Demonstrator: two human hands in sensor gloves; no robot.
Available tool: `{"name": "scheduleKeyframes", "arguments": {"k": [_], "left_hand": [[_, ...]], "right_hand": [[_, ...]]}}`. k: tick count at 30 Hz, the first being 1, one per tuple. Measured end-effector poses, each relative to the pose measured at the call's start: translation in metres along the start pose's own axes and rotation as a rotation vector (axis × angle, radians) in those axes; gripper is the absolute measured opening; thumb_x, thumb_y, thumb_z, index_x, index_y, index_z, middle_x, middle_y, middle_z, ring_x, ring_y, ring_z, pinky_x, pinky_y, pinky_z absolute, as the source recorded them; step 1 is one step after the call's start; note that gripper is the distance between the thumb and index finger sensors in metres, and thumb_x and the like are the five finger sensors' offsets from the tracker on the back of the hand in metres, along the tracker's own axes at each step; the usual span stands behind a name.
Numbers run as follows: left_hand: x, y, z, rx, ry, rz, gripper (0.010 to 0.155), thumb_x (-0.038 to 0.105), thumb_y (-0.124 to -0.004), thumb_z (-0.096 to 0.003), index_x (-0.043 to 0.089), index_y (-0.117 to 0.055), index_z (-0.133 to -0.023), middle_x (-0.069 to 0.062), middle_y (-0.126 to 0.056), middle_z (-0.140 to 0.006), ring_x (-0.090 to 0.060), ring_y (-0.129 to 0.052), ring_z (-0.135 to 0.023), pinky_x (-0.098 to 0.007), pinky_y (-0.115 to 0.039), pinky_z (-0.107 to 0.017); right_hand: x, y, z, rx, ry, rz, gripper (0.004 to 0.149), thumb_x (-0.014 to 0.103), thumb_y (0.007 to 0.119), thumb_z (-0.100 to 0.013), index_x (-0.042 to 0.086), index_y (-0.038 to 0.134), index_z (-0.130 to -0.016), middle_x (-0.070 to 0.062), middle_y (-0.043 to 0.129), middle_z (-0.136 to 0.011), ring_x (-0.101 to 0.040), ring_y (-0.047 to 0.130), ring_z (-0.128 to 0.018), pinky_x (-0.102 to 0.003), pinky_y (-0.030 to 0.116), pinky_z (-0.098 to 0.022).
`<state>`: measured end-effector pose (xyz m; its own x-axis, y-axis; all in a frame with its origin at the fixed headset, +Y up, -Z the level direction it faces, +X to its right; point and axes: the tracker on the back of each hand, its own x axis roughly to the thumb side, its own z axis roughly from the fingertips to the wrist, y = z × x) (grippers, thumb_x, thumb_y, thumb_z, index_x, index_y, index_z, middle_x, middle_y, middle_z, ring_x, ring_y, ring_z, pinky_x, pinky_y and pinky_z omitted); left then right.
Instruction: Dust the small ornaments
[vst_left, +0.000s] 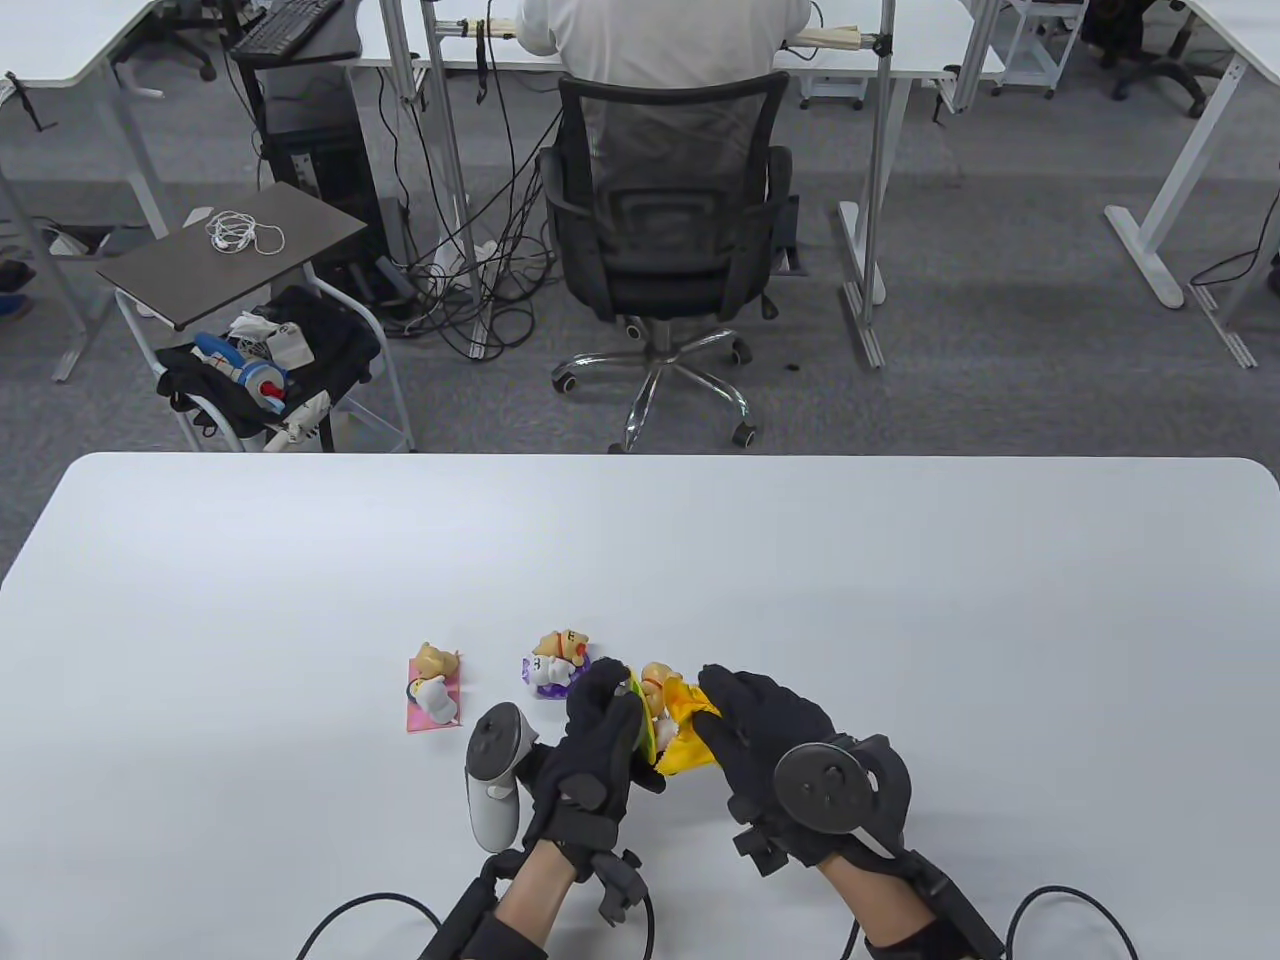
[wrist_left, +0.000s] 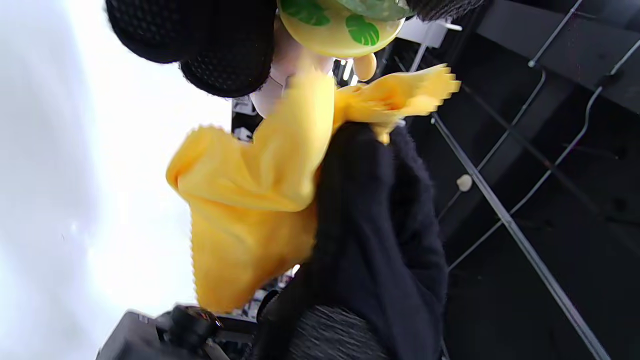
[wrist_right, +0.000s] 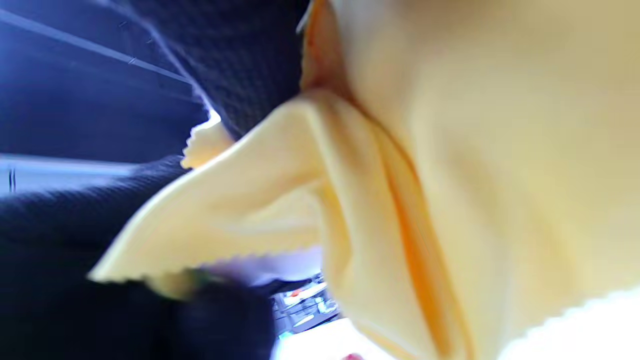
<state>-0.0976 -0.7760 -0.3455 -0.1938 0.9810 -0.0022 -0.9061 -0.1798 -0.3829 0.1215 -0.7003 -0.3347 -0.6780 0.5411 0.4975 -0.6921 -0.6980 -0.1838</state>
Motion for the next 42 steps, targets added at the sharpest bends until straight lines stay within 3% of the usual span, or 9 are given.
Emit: {"name": "scheduleKeyframes", "arguments": {"k": [5, 8, 14, 19, 21, 23, 28, 35, 42], "left_hand": [[-0.001, -0.007, -0.002, -0.011, 0.014, -0.126, 0.061, 0.058, -0.054, -0.0589, 0.046, -0.013, -0.103, -0.011, -0.038, -0.11, -0.03, -0.081, -0.073, -0.043, -0.075, -0.053], [-0.004, -0.007, -0.002, -0.033, 0.001, -0.003, 0.053, 0.057, -0.044, -0.0576, 0.05, -0.023, -0.106, -0.009, -0.039, -0.112, -0.033, -0.081, -0.075, -0.044, -0.075, -0.055], [-0.021, -0.001, -0.002, -0.002, 0.016, 0.268, 0.05, 0.057, -0.05, -0.0587, 0.048, -0.038, -0.107, -0.001, -0.062, -0.11, -0.027, -0.091, -0.069, -0.04, -0.081, -0.05], [-0.026, -0.003, -0.005, -0.069, 0.088, 0.369, 0.083, 0.068, -0.065, -0.0571, 0.027, -0.013, -0.108, -0.004, -0.058, -0.106, -0.024, -0.09, -0.062, -0.039, -0.081, -0.046], [-0.027, -0.006, -0.006, -0.123, 0.143, 0.311, 0.084, 0.076, -0.065, -0.0527, 0.026, -0.03, -0.11, -0.014, -0.054, -0.103, -0.023, -0.09, -0.056, -0.038, -0.081, -0.042], [-0.031, -0.008, -0.005, -0.19, 0.19, 0.244, 0.091, 0.088, -0.052, -0.0497, 0.03, -0.022, -0.112, -0.016, -0.051, -0.105, -0.022, -0.09, -0.056, -0.036, -0.081, -0.041], [-0.035, -0.014, -0.006, -0.235, 0.16, 0.326, 0.091, 0.09, -0.044, -0.0483, 0.035, -0.007, -0.11, -0.016, -0.041, -0.118, -0.046, -0.063, -0.096, -0.054, -0.065, -0.068], [-0.04, -0.014, -0.005, -0.203, 0.107, 0.582, 0.088, 0.083, -0.048, -0.0533, 0.025, -0.015, -0.11, -0.008, -0.052, -0.118, -0.05, -0.053, -0.103, -0.06, -0.058, -0.073], [-0.031, -0.004, 0.0, -0.113, 0.205, 0.273, 0.085, 0.085, -0.048, -0.0479, 0.035, -0.024, -0.112, -0.01, -0.07, -0.1, -0.04, -0.069, -0.085, -0.055, -0.062, -0.065]], "right_hand": [[-0.011, 0.015, 0.001, 0.107, 0.177, -0.203, 0.046, 0.033, 0.084, -0.049, 0.02, 0.082, -0.093, -0.021, 0.083, -0.092, -0.041, 0.096, -0.067, -0.056, 0.08, -0.05], [-0.021, 0.013, 0.0, 0.076, 0.199, -0.256, 0.046, 0.035, 0.084, -0.049, 0.02, 0.082, -0.092, -0.019, 0.087, -0.088, -0.038, 0.098, -0.065, -0.054, 0.082, -0.049], [-0.022, 0.008, -0.001, 0.065, 0.186, -0.392, 0.045, 0.034, 0.085, -0.048, 0.023, 0.083, -0.092, -0.02, 0.087, -0.088, -0.039, 0.095, -0.068, -0.056, 0.08, -0.051], [-0.02, 0.009, 0.0, 0.08, 0.184, -0.406, 0.045, 0.033, 0.086, -0.048, 0.02, 0.084, -0.091, -0.024, 0.087, -0.086, -0.041, 0.096, -0.067, -0.056, 0.08, -0.05], [-0.021, 0.012, 0.001, 0.092, 0.188, -0.408, 0.045, 0.034, 0.085, -0.048, 0.021, 0.084, -0.092, -0.025, 0.089, -0.084, -0.04, 0.098, -0.065, -0.054, 0.082, -0.049], [-0.02, 0.014, 0.001, 0.11, 0.2, -0.435, 0.045, 0.033, 0.086, -0.048, 0.02, 0.084, -0.091, -0.026, 0.09, -0.083, -0.04, 0.098, -0.064, -0.054, 0.083, -0.048], [-0.005, 0.016, 0.003, 0.118, 0.08, -0.279, 0.045, 0.034, 0.086, -0.048, 0.022, 0.085, -0.091, -0.027, 0.089, -0.083, -0.04, 0.099, -0.064, -0.054, 0.083, -0.048], [0.017, 0.004, 0.004, 0.072, -0.053, -0.066, 0.044, 0.035, 0.089, -0.046, 0.022, 0.089, -0.088, -0.014, 0.097, -0.075, -0.032, 0.102, -0.055, -0.054, 0.082, -0.047], [0.029, -0.018, 0.001, 0.027, -0.056, -0.273, 0.053, 0.03, 0.085, -0.049, 0.019, 0.075, -0.1, -0.012, 0.095, -0.075, -0.031, 0.1, -0.054, -0.054, 0.081, -0.048]]}}
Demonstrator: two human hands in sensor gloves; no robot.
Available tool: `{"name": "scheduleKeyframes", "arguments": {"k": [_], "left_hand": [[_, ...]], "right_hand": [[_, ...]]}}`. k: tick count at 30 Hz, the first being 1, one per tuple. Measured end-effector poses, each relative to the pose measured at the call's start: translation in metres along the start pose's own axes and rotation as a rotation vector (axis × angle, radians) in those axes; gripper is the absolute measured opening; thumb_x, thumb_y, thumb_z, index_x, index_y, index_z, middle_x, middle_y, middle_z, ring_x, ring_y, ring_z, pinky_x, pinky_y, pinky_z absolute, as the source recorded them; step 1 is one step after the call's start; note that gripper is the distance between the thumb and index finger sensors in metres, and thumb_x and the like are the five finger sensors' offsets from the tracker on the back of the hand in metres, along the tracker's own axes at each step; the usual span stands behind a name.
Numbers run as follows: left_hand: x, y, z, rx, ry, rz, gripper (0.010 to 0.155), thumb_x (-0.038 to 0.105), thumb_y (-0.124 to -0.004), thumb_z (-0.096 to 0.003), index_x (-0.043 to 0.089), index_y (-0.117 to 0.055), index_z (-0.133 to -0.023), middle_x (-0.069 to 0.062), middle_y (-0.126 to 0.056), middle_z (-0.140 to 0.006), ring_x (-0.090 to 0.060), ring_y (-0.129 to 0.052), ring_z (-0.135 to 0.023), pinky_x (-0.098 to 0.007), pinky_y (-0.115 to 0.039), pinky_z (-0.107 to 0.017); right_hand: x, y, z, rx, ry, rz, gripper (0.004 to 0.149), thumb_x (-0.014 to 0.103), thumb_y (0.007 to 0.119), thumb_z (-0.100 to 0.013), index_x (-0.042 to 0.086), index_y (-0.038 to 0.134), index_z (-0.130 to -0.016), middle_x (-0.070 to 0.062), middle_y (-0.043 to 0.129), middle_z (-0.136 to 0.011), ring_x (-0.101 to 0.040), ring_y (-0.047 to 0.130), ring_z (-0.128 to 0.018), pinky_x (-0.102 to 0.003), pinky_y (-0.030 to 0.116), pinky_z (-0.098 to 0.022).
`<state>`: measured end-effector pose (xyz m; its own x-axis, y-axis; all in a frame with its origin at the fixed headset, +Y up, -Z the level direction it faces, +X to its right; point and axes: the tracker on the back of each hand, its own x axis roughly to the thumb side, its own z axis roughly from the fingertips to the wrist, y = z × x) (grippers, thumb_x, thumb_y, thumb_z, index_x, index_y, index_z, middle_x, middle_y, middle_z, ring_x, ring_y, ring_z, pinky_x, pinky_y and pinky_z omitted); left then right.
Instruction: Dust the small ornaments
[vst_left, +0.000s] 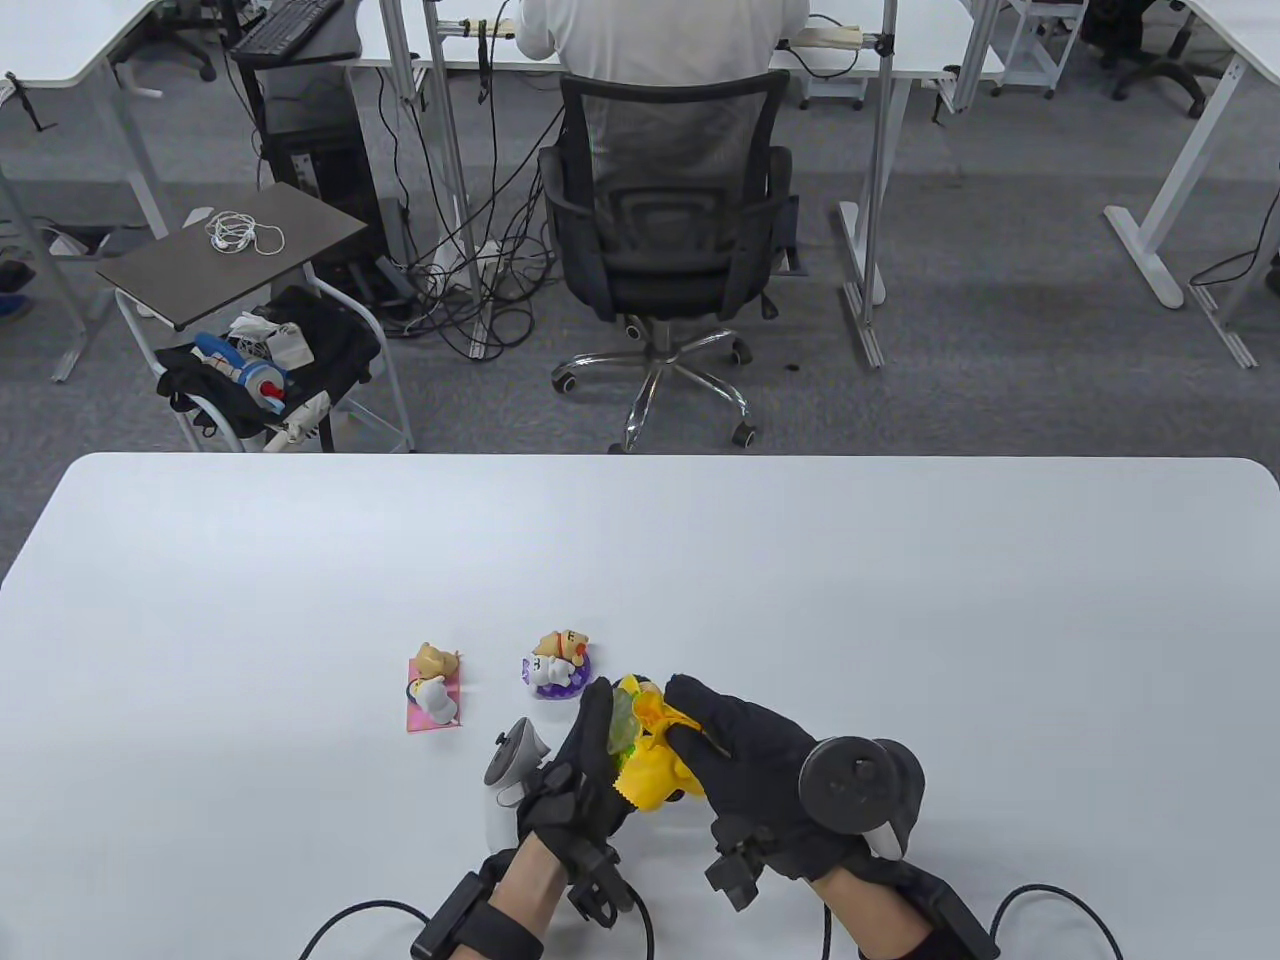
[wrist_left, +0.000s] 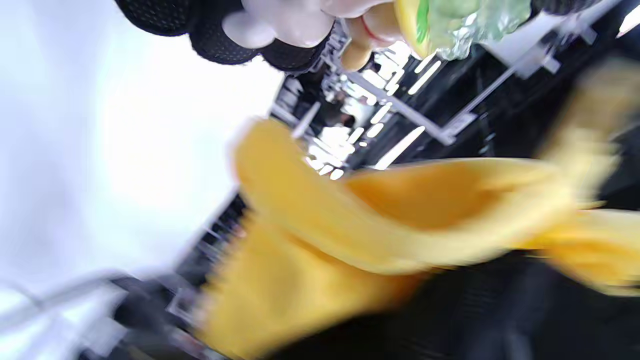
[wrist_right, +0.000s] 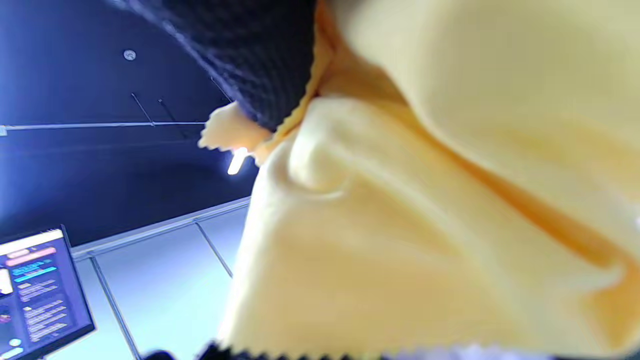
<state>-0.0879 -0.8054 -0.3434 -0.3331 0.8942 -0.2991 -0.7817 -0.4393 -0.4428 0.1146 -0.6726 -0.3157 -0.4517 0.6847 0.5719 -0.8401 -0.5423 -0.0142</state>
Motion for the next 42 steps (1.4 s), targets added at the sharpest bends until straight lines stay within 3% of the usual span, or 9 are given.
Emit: {"name": "scheduleKeyframes", "arguments": {"k": [2, 5, 8, 16, 21, 23, 31, 36, 42], "left_hand": [[0.002, -0.004, -0.001, 0.009, 0.041, -0.149, 0.085, 0.085, -0.039, -0.0447, 0.036, -0.029, -0.113, -0.012, -0.073, -0.095, -0.038, -0.071, -0.081, -0.054, -0.064, -0.063], [0.003, -0.012, -0.004, -0.016, 0.029, -0.123, 0.087, 0.084, -0.035, -0.042, 0.035, -0.036, -0.114, -0.015, -0.075, -0.092, -0.039, -0.071, -0.079, -0.055, -0.062, -0.061], [0.006, -0.007, -0.002, 0.015, 0.02, -0.146, 0.088, 0.085, -0.034, -0.0414, 0.034, -0.039, -0.114, -0.016, -0.075, -0.09, -0.039, -0.07, -0.078, -0.055, -0.061, -0.061], [0.017, -0.002, 0.002, 0.047, -0.014, -0.266, 0.08, 0.081, -0.044, -0.0481, 0.031, -0.052, -0.111, -0.016, -0.082, -0.082, -0.038, -0.074, -0.074, -0.056, -0.062, -0.059], [0.024, -0.01, 0.0, 0.047, -0.061, -0.437, 0.075, 0.076, -0.043, -0.0502, 0.032, -0.052, -0.11, -0.013, -0.081, -0.084, -0.037, -0.072, -0.076, -0.056, -0.061, -0.06], [0.023, -0.011, 0.0, 0.03, -0.088, -0.371, 0.071, 0.072, -0.043, -0.052, 0.032, -0.054, -0.109, -0.015, -0.082, -0.082, -0.037, -0.073, -0.075, -0.056, -0.061, -0.06], [0.019, -0.015, -0.004, -0.04, -0.027, -0.389, 0.086, 0.085, -0.059, -0.0468, 0.027, -0.051, -0.11, -0.014, -0.082, -0.083, -0.037, -0.075, -0.075, -0.056, -0.063, -0.059], [0.026, -0.012, -0.018, 0.118, 0.108, -0.759, 0.083, 0.076, -0.072, -0.0504, 0.024, -0.044, -0.11, -0.016, -0.077, -0.086, -0.039, -0.07, -0.078, -0.058, -0.06, -0.061], [0.031, -0.017, -0.048, 0.244, 0.205, -1.286, 0.078, 0.068, -0.067, -0.0522, 0.026, -0.034, -0.11, -0.016, -0.066, -0.094, -0.041, -0.06, -0.086, -0.061, -0.052, -0.066]], "right_hand": [[0.0, 0.004, 0.002, -0.01, -0.029, 0.081, 0.049, 0.028, 0.084, -0.049, 0.023, 0.078, -0.097, -0.012, 0.094, -0.079, -0.033, 0.098, -0.059, -0.056, 0.078, -0.051], [-0.009, 0.02, 0.005, 0.043, -0.052, 0.212, 0.045, 0.029, 0.084, -0.049, 0.027, 0.082, -0.095, -0.008, 0.091, -0.087, -0.038, 0.089, -0.076, -0.061, 0.07, -0.059], [-0.013, 0.027, 0.005, 0.114, -0.057, 0.219, 0.053, 0.045, 0.084, -0.048, 0.029, 0.079, -0.098, -0.009, 0.077, -0.101, -0.042, 0.065, -0.095, -0.068, 0.05, -0.069], [-0.02, 0.013, 0.001, 0.046, -0.029, 0.293, 0.046, 0.033, 0.085, -0.048, 0.02, 0.085, -0.092, -0.01, 0.091, -0.08, -0.038, 0.082, -0.079, -0.065, 0.06, -0.065], [-0.005, 0.018, 0.003, 0.073, -0.108, 0.25, 0.046, 0.034, 0.089, -0.047, 0.021, 0.086, -0.091, -0.009, 0.09, -0.081, -0.037, 0.082, -0.08, -0.065, 0.061, -0.065], [-0.007, 0.015, 0.003, 0.041, -0.121, 0.293, 0.045, 0.036, 0.088, -0.046, 0.027, 0.086, -0.09, -0.007, 0.089, -0.082, -0.035, 0.081, -0.081, -0.065, 0.061, -0.066], [-0.051, -0.017, -0.008, -0.015, 0.037, 0.339, 0.045, 0.034, 0.09, -0.046, 0.022, 0.088, -0.089, -0.008, 0.091, -0.079, -0.035, 0.083, -0.079, -0.064, 0.062, -0.065], [-0.074, -0.044, -0.01, -0.09, 0.158, 0.245, 0.045, 0.034, 0.09, -0.046, 0.022, 0.088, -0.089, -0.009, 0.091, -0.079, -0.036, 0.083, -0.078, -0.064, 0.063, -0.065], [-0.091, -0.056, -0.008, -0.118, 0.22, 0.194, 0.045, 0.034, 0.09, -0.046, 0.022, 0.088, -0.09, -0.009, 0.091, -0.079, -0.036, 0.083, -0.078, -0.063, 0.064, -0.064]]}}
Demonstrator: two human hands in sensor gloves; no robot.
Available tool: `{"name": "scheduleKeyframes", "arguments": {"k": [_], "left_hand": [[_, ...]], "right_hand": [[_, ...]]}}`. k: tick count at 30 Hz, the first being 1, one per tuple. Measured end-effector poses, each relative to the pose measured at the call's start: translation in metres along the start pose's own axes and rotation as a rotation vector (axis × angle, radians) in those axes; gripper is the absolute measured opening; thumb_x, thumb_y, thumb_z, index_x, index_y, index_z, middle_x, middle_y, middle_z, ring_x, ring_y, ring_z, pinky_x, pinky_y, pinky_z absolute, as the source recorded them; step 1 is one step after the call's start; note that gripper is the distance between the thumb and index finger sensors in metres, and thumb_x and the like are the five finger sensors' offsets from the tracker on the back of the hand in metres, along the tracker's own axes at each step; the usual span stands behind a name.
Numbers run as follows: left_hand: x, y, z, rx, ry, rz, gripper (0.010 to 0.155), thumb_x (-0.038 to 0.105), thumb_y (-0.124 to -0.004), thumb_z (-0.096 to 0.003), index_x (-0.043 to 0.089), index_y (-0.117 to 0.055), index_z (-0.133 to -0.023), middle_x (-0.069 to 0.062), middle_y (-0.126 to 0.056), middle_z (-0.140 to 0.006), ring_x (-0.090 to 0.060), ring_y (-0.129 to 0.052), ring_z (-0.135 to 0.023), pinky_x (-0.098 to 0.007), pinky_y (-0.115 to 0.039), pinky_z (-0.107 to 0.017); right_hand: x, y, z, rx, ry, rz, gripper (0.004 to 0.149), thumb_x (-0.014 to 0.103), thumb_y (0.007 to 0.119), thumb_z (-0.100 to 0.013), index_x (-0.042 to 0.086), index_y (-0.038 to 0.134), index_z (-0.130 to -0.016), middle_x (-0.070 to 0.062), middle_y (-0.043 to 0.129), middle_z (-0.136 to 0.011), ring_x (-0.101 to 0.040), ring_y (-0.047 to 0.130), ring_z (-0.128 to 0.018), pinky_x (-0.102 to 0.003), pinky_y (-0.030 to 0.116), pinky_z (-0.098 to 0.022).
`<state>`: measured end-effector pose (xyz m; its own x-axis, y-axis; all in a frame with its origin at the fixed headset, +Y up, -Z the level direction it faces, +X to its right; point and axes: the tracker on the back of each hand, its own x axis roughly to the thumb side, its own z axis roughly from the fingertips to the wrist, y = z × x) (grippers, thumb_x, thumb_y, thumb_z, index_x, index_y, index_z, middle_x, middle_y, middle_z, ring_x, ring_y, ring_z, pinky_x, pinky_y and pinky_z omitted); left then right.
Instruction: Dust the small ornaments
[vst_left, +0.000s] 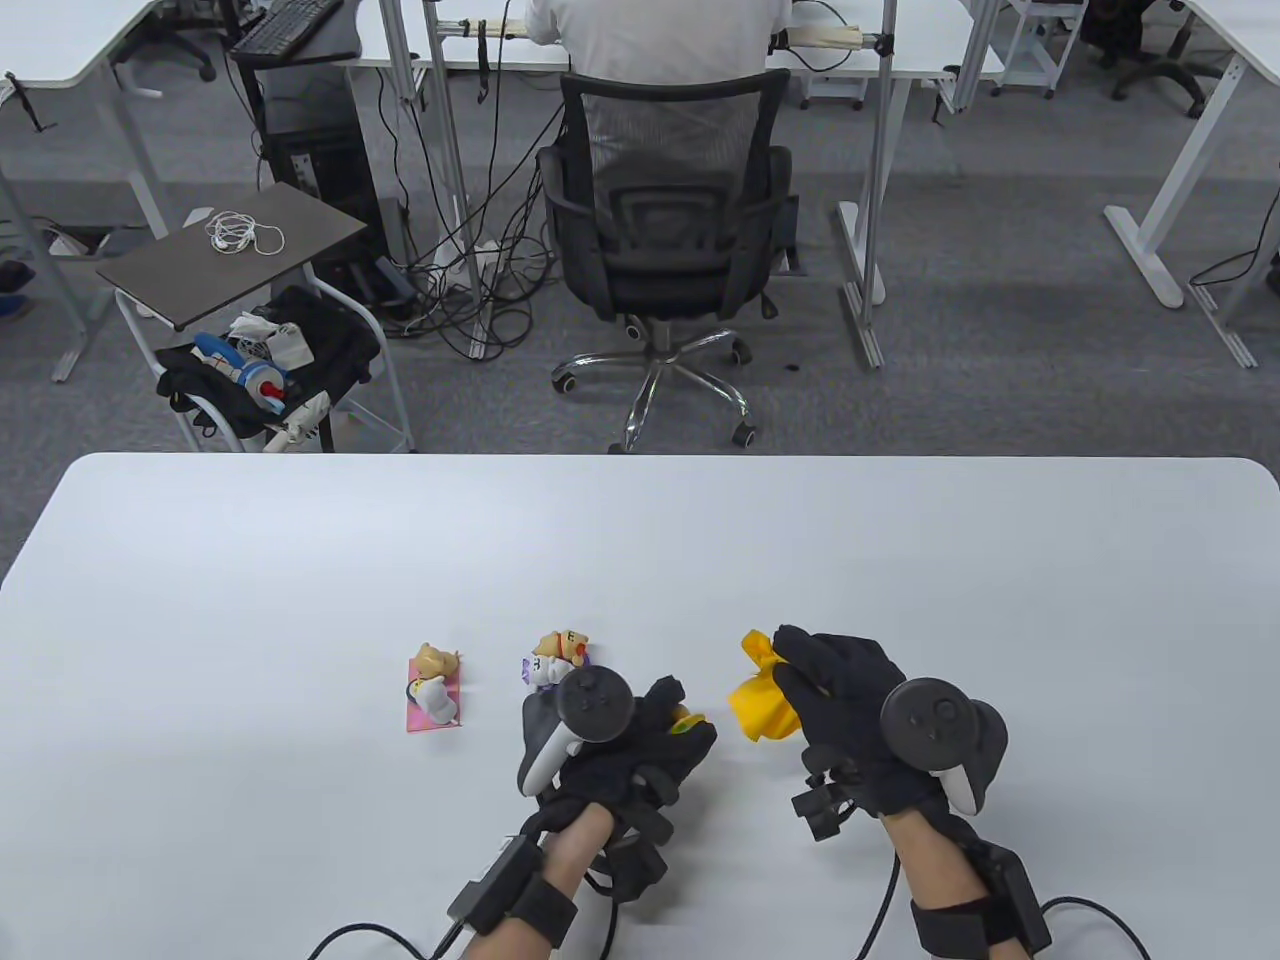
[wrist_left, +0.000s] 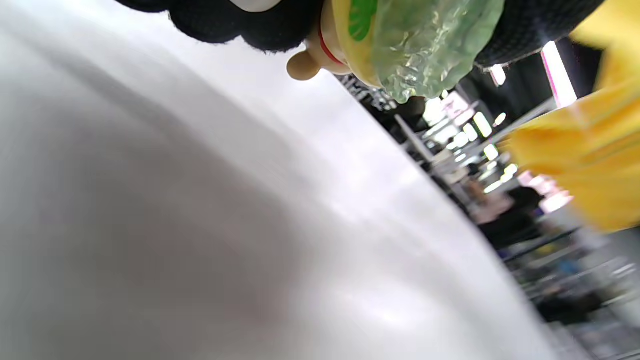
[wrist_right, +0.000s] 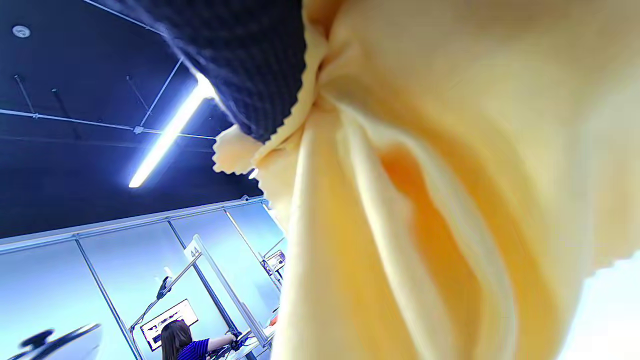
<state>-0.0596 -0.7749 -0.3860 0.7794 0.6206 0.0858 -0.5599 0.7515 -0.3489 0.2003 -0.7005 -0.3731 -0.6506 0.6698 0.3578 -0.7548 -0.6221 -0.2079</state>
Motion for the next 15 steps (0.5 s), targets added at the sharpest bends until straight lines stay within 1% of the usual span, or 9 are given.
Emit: {"name": "scheduleKeyframes", "arguments": {"k": [1, 3, 5, 7, 8, 9, 12, 15], "left_hand": [[0.002, -0.002, -0.006, -0.009, 0.014, -0.09, 0.078, 0.067, -0.066, -0.0529, 0.027, -0.031, -0.11, -0.016, -0.064, -0.096, -0.041, -0.057, -0.088, -0.062, -0.05, -0.067], [0.005, -0.009, -0.017, -0.025, 0.027, -0.201, 0.078, 0.066, -0.064, -0.0537, 0.028, -0.027, -0.11, -0.016, -0.06, -0.099, -0.042, -0.052, -0.091, -0.062, -0.046, -0.069], [0.007, -0.015, -0.025, -0.062, 0.048, -0.257, 0.077, 0.065, -0.062, -0.0549, 0.028, -0.023, -0.11, -0.015, -0.056, -0.102, -0.042, -0.048, -0.093, -0.062, -0.043, -0.071], [0.009, -0.022, -0.033, -0.104, 0.065, -0.309, 0.078, 0.065, -0.062, -0.0551, 0.028, -0.021, -0.11, -0.016, -0.057, -0.101, -0.041, -0.049, -0.093, -0.062, -0.043, -0.071], [0.011, -0.024, -0.035, -0.111, 0.059, -0.338, 0.079, 0.065, -0.061, -0.0555, 0.028, -0.018, -0.109, -0.014, -0.054, -0.103, -0.041, -0.046, -0.094, -0.062, -0.042, -0.072], [0.013, -0.026, -0.037, -0.1, 0.054, -0.361, 0.078, 0.065, -0.06, -0.056, 0.028, -0.016, -0.11, -0.013, -0.052, -0.104, -0.04, -0.045, -0.095, -0.062, -0.041, -0.072], [0.019, -0.031, -0.04, -0.112, 0.057, -0.454, 0.078, 0.066, -0.058, -0.0564, 0.03, -0.014, -0.109, -0.012, -0.048, -0.107, -0.041, -0.038, -0.1, -0.062, -0.035, -0.074], [0.02, -0.034, -0.041, -0.124, 0.074, -0.478, 0.08, 0.068, -0.056, -0.0559, 0.031, -0.009, -0.108, -0.011, -0.044, -0.11, -0.043, -0.032, -0.103, -0.062, -0.032, -0.075]], "right_hand": [[-0.002, 0.0, 0.0, 0.003, 0.004, 0.0, 0.045, 0.034, 0.089, -0.047, 0.022, 0.088, -0.09, -0.009, 0.091, -0.079, -0.036, 0.083, -0.077, -0.063, 0.064, -0.064], [-0.005, 0.0, 0.0, 0.006, 0.011, -0.003, 0.045, 0.034, 0.089, -0.046, 0.022, 0.088, -0.09, -0.009, 0.091, -0.079, -0.036, 0.083, -0.078, -0.063, 0.064, -0.064], [-0.007, 0.0, 0.0, 0.009, 0.018, -0.01, 0.045, 0.034, 0.089, -0.047, 0.022, 0.088, -0.09, -0.009, 0.091, -0.079, -0.036, 0.084, -0.077, -0.063, 0.064, -0.064], [-0.009, 0.001, 0.0, 0.013, 0.022, -0.016, 0.045, 0.034, 0.089, -0.047, 0.022, 0.088, -0.089, -0.009, 0.091, -0.079, -0.036, 0.084, -0.077, -0.063, 0.065, -0.063], [-0.01, 0.001, 0.0, 0.015, 0.024, -0.018, 0.045, 0.034, 0.089, -0.046, 0.022, 0.088, -0.089, -0.009, 0.091, -0.079, -0.036, 0.084, -0.077, -0.063, 0.065, -0.063], [-0.01, 0.001, 0.0, 0.015, 0.024, -0.019, 0.045, 0.034, 0.089, -0.047, 0.022, 0.088, -0.089, -0.009, 0.091, -0.079, -0.036, 0.084, -0.077, -0.063, 0.065, -0.063], [-0.011, 0.002, 0.0, 0.021, 0.025, -0.023, 0.045, 0.034, 0.089, -0.046, 0.022, 0.088, -0.089, -0.009, 0.091, -0.079, -0.036, 0.084, -0.077, -0.062, 0.066, -0.063], [-0.011, 0.002, 0.0, 0.026, 0.023, -0.03, 0.045, 0.034, 0.089, -0.047, 0.022, 0.088, -0.09, -0.009, 0.091, -0.079, -0.036, 0.084, -0.077, -0.062, 0.066, -0.063]]}}
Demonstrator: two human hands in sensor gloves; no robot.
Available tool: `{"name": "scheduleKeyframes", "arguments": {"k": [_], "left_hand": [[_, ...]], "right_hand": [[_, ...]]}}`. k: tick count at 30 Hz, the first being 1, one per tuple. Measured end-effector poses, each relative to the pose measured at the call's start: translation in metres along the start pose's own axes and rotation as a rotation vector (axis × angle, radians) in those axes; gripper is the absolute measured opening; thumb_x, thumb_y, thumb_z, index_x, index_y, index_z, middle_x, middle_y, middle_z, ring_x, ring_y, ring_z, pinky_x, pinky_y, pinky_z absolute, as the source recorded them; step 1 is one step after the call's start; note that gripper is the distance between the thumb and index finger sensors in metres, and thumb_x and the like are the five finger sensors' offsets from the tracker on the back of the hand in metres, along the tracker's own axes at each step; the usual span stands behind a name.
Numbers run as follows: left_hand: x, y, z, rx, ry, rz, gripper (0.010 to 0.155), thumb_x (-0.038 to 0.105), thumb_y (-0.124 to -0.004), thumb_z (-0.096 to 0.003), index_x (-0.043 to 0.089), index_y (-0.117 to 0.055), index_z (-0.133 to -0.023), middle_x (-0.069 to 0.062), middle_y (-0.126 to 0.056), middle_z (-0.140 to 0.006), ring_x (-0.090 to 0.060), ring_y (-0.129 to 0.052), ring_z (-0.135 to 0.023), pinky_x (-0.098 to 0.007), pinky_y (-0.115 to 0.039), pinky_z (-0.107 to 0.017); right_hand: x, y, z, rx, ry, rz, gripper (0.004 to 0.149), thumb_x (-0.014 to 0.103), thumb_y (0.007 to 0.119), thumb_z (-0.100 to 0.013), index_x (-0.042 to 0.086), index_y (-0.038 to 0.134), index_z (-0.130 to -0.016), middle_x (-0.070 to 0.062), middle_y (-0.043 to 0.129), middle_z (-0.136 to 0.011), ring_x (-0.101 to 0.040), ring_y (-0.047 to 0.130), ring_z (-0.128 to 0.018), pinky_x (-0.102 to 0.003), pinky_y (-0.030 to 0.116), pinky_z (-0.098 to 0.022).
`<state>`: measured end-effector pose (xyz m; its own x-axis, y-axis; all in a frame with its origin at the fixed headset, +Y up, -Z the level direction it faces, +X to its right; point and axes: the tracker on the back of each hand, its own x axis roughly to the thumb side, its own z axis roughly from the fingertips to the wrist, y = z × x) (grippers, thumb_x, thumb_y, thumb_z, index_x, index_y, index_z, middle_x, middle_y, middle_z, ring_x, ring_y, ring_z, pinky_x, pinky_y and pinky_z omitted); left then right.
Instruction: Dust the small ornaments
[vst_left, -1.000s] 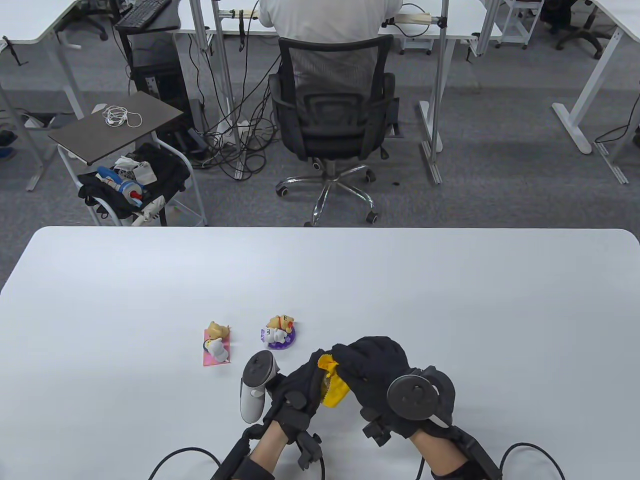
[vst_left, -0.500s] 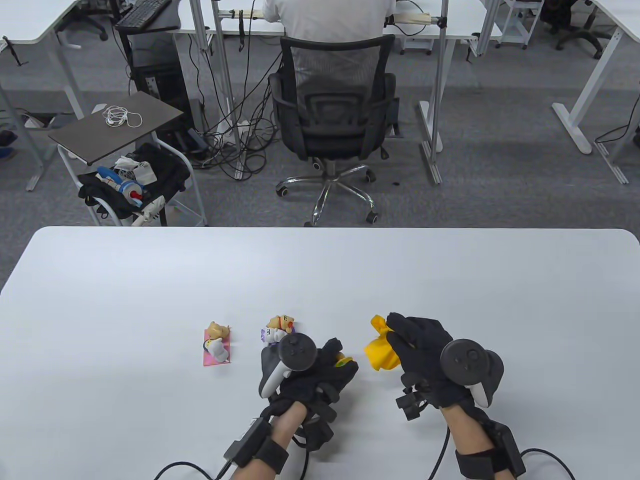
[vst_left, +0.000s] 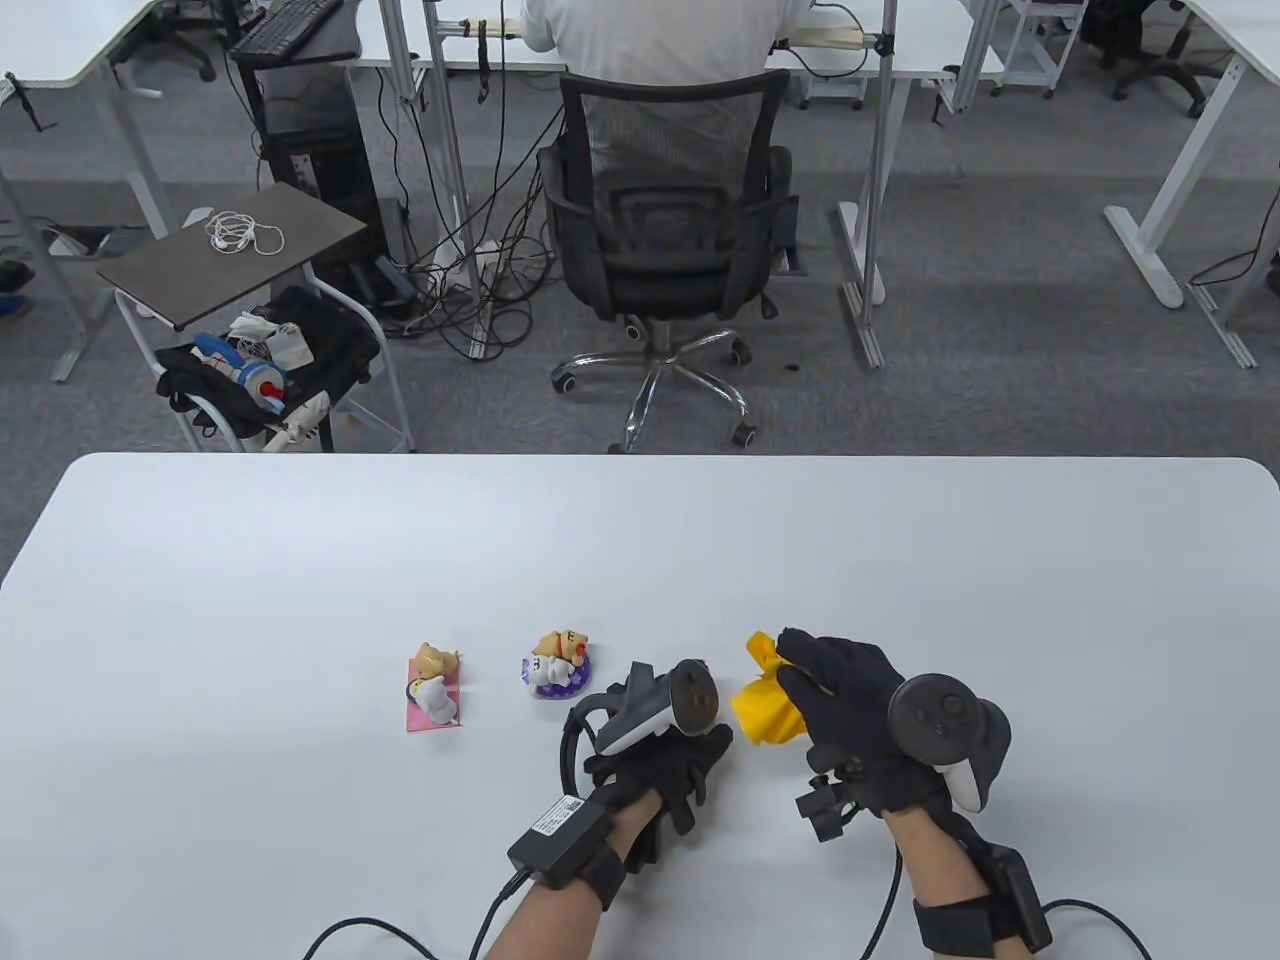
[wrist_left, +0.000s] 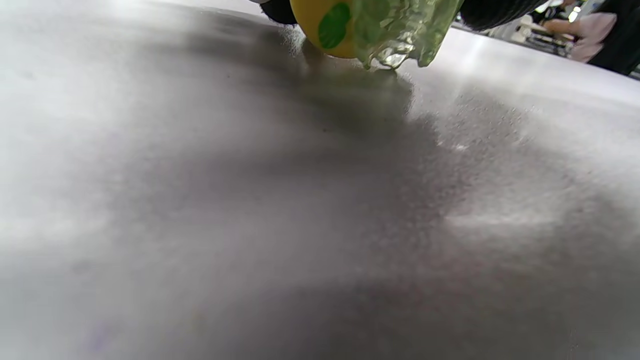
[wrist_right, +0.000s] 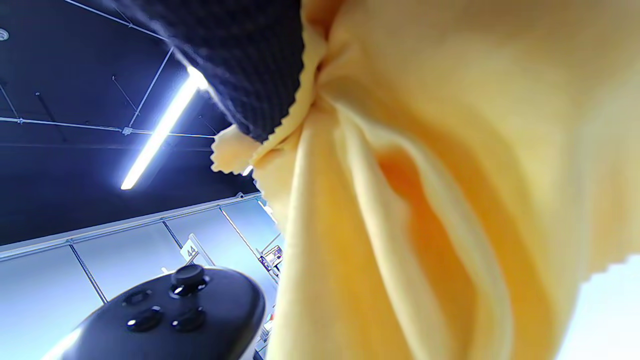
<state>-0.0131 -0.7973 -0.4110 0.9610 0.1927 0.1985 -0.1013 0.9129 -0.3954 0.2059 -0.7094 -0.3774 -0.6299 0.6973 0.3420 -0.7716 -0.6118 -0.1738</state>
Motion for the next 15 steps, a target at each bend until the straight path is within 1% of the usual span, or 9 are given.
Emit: {"name": "scheduleKeyframes", "arguments": {"k": [4, 5, 6, 8, 11, 13, 15], "left_hand": [[-0.003, 0.001, 0.003, 0.003, -0.003, 0.021, 0.083, 0.071, -0.056, -0.0539, 0.032, -0.007, -0.108, -0.011, -0.044, -0.111, -0.043, -0.034, -0.103, -0.062, -0.033, -0.075], [-0.005, 0.003, 0.006, 0.014, -0.015, 0.045, 0.084, 0.073, -0.057, -0.0526, 0.034, -0.008, -0.108, -0.011, -0.046, -0.112, -0.043, -0.035, -0.104, -0.062, -0.034, -0.076], [-0.007, 0.005, 0.008, 0.026, -0.017, 0.064, 0.082, 0.074, -0.058, -0.0518, 0.039, -0.011, -0.109, -0.011, -0.049, -0.112, -0.044, -0.039, -0.104, -0.062, -0.036, -0.075], [-0.011, 0.011, 0.016, 0.069, -0.03, 0.119, 0.08, 0.074, -0.06, -0.0509, 0.04, -0.018, -0.11, -0.012, -0.053, -0.112, -0.045, -0.042, -0.105, -0.062, -0.04, -0.075], [-0.023, 0.022, 0.032, 0.165, -0.031, 0.193, 0.076, 0.072, -0.061, -0.0505, 0.04, -0.028, -0.111, -0.013, -0.057, -0.112, -0.045, -0.048, -0.104, -0.062, -0.044, -0.074], [-0.037, 0.032, 0.043, 0.23, -0.012, 0.268, 0.07, 0.07, -0.061, -0.0509, 0.039, -0.04, -0.11, -0.014, -0.057, -0.111, -0.045, -0.048, -0.104, -0.061, -0.045, -0.074], [-0.051, 0.041, 0.051, 0.275, 0.032, 0.307, 0.068, 0.067, -0.063, -0.0517, 0.036, -0.046, -0.11, -0.014, -0.055, -0.112, -0.044, -0.046, -0.104, -0.061, -0.044, -0.074]], "right_hand": [[0.0, -0.001, 0.0, 0.007, 0.0, -0.01, 0.045, 0.034, 0.089, -0.046, 0.022, 0.088, -0.089, -0.009, 0.091, -0.079, -0.036, 0.085, -0.076, -0.062, 0.066, -0.062], [0.0, -0.001, -0.001, 0.006, 0.001, -0.016, 0.045, 0.034, 0.089, -0.047, 0.022, 0.088, -0.089, -0.009, 0.091, -0.079, -0.036, 0.085, -0.076, -0.062, 0.066, -0.062], [0.0, -0.001, -0.001, 0.006, 0.002, -0.019, 0.045, 0.034, 0.089, -0.046, 0.022, 0.088, -0.089, -0.009, 0.092, -0.079, -0.036, 0.085, -0.076, -0.062, 0.067, -0.062], [0.0, -0.002, -0.001, 0.007, 0.003, -0.025, 0.045, 0.034, 0.089, -0.047, 0.022, 0.088, -0.089, -0.009, 0.092, -0.079, -0.036, 0.085, -0.076, -0.062, 0.067, -0.062], [0.0, -0.003, -0.001, 0.008, 0.005, -0.032, 0.045, 0.034, 0.089, -0.047, 0.022, 0.088, -0.09, -0.009, 0.092, -0.079, -0.036, 0.086, -0.076, -0.062, 0.067, -0.062], [0.0, -0.002, -0.001, 0.017, 0.009, -0.037, 0.045, 0.034, 0.089, -0.047, 0.022, 0.088, -0.089, -0.009, 0.092, -0.079, -0.036, 0.086, -0.076, -0.062, 0.067, -0.062], [0.0, 0.001, -0.001, 0.03, 0.01, -0.035, 0.045, 0.034, 0.089, -0.047, 0.022, 0.088, -0.089, -0.009, 0.092, -0.079, -0.036, 0.086, -0.076, -0.062, 0.067, -0.062]]}}
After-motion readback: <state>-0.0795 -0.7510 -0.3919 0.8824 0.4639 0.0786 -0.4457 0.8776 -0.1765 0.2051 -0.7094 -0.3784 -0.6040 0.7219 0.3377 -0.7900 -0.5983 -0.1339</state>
